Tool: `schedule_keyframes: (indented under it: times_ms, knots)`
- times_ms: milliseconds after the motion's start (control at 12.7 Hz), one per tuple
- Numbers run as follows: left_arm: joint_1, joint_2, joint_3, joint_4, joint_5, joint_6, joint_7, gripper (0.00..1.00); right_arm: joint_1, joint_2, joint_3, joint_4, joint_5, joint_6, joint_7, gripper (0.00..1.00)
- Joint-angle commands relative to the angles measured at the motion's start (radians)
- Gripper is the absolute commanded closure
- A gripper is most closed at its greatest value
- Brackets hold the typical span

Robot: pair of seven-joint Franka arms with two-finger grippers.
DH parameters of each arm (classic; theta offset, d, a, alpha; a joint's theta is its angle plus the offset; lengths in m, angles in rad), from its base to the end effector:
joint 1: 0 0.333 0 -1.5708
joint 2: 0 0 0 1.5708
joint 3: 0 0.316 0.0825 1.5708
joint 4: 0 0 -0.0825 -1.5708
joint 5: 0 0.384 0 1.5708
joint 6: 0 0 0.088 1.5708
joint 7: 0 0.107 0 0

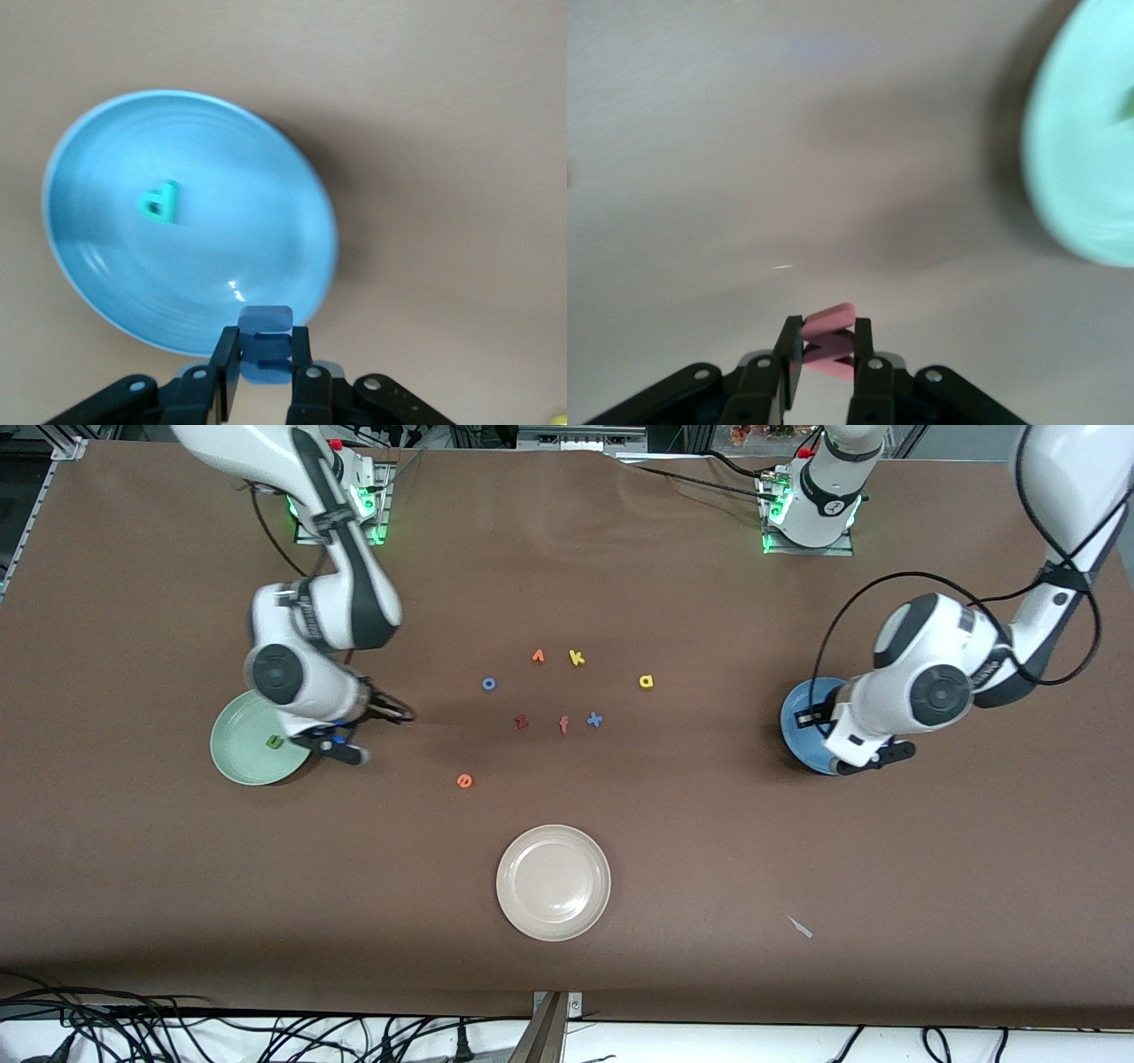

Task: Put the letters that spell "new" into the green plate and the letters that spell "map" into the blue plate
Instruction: 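Drop the pink m on the green plate while the left gripper reaches the yellow letter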

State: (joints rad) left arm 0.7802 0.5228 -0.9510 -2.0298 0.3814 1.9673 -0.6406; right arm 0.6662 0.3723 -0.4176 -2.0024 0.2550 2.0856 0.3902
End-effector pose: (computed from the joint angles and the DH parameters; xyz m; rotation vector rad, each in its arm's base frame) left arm 0.5503 -0.0616 0.2615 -3.0419 -0.3816 0.5218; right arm 0.5525 0.1585 0.2673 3.0592 -0.4450 -0.3897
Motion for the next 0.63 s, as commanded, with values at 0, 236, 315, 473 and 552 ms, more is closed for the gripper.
schedule_keyframes:
  times_ms: [0, 236, 315, 473, 552]
  knots:
    - [0.054, 0.046, -0.012, -0.043, 0.077, 0.010, 0.087, 0.96, 0.004, -0.016, -0.071, -0.027, -0.005, -0.022, -0.158, 1.00]
    - [0.067, 0.083, 0.001, -0.076, 0.131, 0.051, 0.087, 0.73, 0.003, 0.002, -0.150, -0.039, -0.017, -0.010, -0.315, 1.00]
    - [0.067, 0.089, 0.014, -0.081, 0.131, 0.076, 0.087, 0.42, 0.003, 0.019, -0.171, -0.038, -0.017, 0.005, -0.362, 1.00]
    - [0.067, 0.083, 0.014, -0.076, 0.129, 0.079, 0.085, 0.00, -0.013, 0.074, -0.193, -0.035, -0.017, 0.065, -0.430, 1.00]
    - [0.067, 0.072, 0.000, -0.067, 0.117, 0.070, 0.076, 0.00, -0.022, 0.097, -0.193, -0.032, -0.017, 0.083, -0.439, 1.00]
